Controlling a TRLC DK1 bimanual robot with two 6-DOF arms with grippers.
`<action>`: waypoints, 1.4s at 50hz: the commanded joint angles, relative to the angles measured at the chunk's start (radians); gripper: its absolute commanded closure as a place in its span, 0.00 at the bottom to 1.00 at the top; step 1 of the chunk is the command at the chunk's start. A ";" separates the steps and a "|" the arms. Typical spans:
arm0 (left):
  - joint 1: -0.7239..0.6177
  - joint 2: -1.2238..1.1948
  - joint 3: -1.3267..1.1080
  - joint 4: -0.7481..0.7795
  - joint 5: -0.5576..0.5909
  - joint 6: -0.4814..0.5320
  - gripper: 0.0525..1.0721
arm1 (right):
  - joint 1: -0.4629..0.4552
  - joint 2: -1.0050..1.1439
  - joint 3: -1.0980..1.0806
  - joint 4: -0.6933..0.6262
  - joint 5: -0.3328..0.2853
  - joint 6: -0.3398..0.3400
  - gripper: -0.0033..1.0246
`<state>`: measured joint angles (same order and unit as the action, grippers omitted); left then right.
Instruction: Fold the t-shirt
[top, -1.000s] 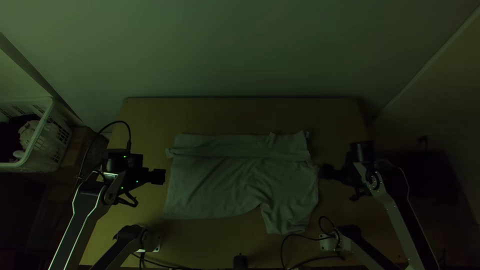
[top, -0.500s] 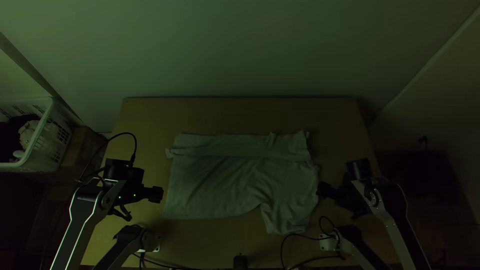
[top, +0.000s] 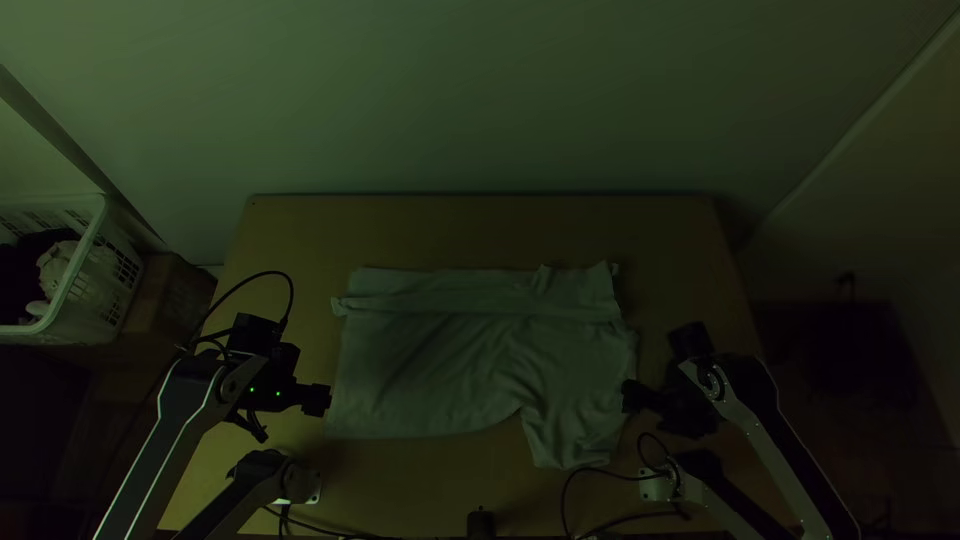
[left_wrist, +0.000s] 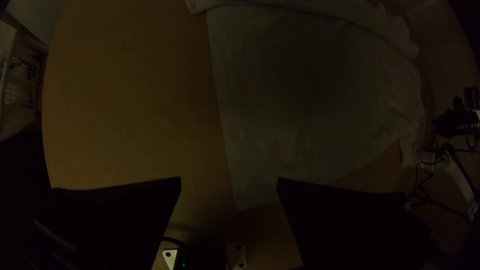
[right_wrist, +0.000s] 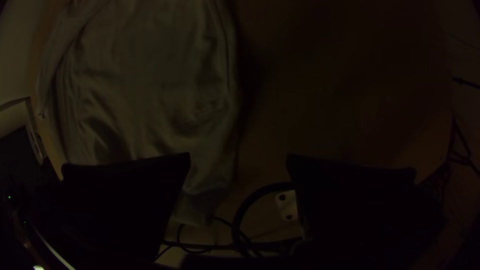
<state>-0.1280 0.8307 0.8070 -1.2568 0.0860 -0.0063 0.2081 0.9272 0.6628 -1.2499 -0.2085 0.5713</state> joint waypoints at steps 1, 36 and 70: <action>-0.012 0.007 -0.019 -0.016 0.004 -0.018 0.10 | 0.008 0.050 -0.017 0.018 -0.008 -0.017 0.35; -0.039 0.142 -0.042 0.034 -0.002 -0.047 0.10 | 0.086 0.263 -0.078 0.178 -0.072 -0.100 0.88; -0.228 0.421 -0.080 0.036 -0.042 -0.057 0.10 | 0.070 0.274 -0.086 0.196 -0.069 -0.117 0.97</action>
<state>-0.3443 1.1976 0.7540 -1.2064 0.0586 -0.0437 0.2855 1.1931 0.5945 -1.0542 -0.2779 0.4625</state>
